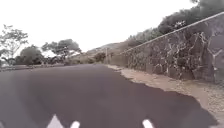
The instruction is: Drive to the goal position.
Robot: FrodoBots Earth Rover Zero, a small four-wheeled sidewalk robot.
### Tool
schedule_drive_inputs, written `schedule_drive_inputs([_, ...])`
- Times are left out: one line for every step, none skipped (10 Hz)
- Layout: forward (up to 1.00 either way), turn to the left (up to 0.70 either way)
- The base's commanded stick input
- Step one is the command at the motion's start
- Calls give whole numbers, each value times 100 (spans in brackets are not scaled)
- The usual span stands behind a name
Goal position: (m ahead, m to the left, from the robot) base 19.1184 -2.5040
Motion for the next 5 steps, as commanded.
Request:
schedule_drive_inputs([50, 0])
schedule_drive_inputs([50, 0])
schedule_drive_inputs([50, 0])
schedule_drive_inputs([50, 0])
schedule_drive_inputs([50, 0])
